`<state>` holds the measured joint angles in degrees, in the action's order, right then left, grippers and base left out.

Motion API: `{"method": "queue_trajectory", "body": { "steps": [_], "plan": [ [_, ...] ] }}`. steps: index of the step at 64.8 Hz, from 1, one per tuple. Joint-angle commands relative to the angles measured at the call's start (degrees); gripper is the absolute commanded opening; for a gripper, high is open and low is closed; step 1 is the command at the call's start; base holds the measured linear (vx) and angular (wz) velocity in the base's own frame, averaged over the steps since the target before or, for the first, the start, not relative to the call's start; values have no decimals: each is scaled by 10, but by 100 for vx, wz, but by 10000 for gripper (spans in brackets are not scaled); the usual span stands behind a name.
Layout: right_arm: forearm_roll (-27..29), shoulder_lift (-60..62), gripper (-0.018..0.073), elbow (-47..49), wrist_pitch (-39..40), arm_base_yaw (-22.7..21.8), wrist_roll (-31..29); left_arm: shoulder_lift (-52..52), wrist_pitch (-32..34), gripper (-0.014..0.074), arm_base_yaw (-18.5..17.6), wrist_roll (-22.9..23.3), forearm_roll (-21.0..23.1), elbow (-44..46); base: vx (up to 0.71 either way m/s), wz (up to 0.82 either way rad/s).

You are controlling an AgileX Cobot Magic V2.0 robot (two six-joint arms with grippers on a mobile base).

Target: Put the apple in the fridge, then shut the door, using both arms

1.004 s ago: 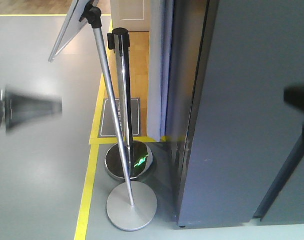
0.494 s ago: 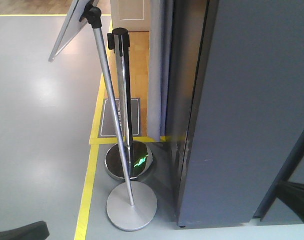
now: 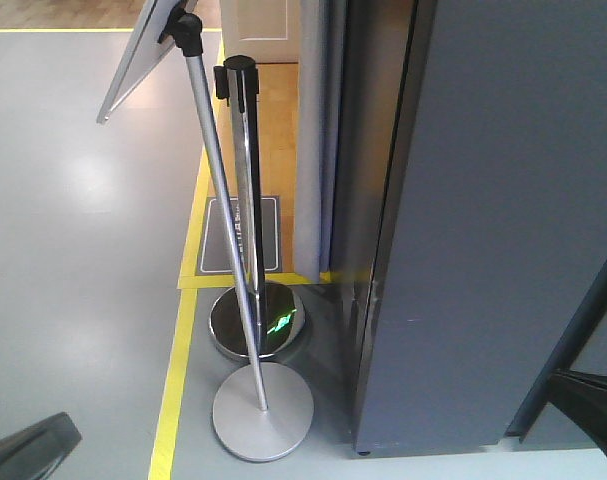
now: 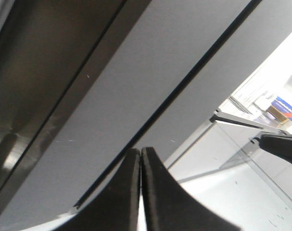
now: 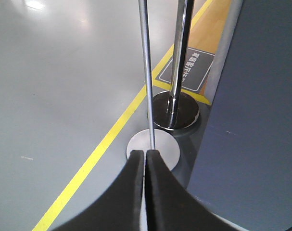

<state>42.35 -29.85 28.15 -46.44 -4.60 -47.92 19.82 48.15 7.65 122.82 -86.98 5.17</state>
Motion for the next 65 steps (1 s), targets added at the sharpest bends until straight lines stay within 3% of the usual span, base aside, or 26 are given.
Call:
{"method": "queue_trajectory", "body": {
  "steps": [1,13,17,24,35,47,54,61,65],
  "plan": [
    [20,-1,-5,15,19,-1,-5,4,29,-7,-3,4,39,14,0,0],
    [20,-1,-5,15,17,-1,-5,4,63,-7,-3,4,39,14,0,0],
    [20,-1,-5,15,17,-1,-5,4,65,-7,-3,4,58,14,0,0],
    [20,-1,-5,15,17,-1,-5,4,63,-7,-3,4,163,14,0,0],
    [20,-1,-5,15,17,-1,-5,4,60,-7,-3,4,409,14,0,0],
    [20,-1,-5,15,17,-1,-5,4,63,-7,-3,4,559,14,0,0],
    [20,-1,-5,15,17,-1,-5,4,57,-7,-3,4,592,14,0,0],
    [20,-1,-5,15,17,-1,-5,4,51,-7,-3,3,568,14,0,0],
    [20,-1,-5,15,17,-1,-5,3,46,-7,-3,-28,550,14,0,0]
  ]
}}
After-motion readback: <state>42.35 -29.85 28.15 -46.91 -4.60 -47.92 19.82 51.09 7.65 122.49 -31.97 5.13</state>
